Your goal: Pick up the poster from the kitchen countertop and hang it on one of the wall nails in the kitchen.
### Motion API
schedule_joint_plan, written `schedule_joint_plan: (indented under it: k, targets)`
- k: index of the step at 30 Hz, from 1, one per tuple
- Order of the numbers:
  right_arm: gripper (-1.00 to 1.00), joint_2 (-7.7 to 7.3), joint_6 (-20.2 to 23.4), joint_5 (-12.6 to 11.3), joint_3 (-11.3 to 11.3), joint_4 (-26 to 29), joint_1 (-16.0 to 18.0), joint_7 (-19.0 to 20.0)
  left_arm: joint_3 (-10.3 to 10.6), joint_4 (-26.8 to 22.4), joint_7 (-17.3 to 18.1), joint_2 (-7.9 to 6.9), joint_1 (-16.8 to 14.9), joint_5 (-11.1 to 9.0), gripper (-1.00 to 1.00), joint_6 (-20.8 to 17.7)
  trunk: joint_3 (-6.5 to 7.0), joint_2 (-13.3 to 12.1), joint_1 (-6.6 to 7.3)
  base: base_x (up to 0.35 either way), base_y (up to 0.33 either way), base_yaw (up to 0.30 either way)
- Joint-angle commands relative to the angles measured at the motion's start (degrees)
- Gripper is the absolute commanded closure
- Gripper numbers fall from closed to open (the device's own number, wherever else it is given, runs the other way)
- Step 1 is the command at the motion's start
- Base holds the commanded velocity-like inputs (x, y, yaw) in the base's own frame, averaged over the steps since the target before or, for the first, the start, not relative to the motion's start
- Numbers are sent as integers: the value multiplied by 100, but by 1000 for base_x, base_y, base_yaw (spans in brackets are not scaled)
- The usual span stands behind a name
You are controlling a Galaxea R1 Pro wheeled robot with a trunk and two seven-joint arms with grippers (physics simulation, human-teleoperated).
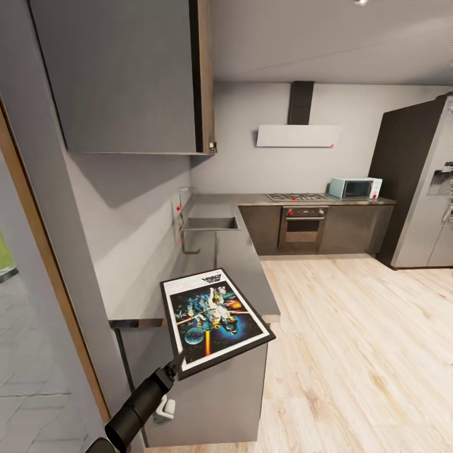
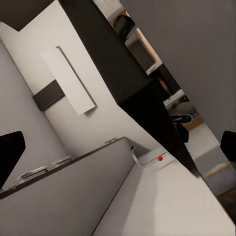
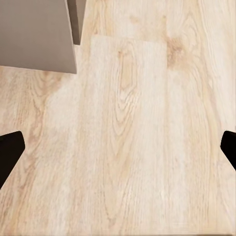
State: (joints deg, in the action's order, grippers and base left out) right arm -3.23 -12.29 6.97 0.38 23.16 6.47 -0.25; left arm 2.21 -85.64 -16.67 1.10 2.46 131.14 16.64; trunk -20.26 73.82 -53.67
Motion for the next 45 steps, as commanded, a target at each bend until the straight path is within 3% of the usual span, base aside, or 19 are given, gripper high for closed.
schedule_joint_plan:
  k: [1,45]
  targets:
    - [-100,-2,-14,42,3,-4,4,-2,-10,-5,-39,4,0,61,-100,14,-5,3,0,0,0,-153]
    - [-100,-2,-13,42,-2,-5,4,-4,-10,-7,-38,4,0,61,-100,14,-5,3,0,9,10,-9]
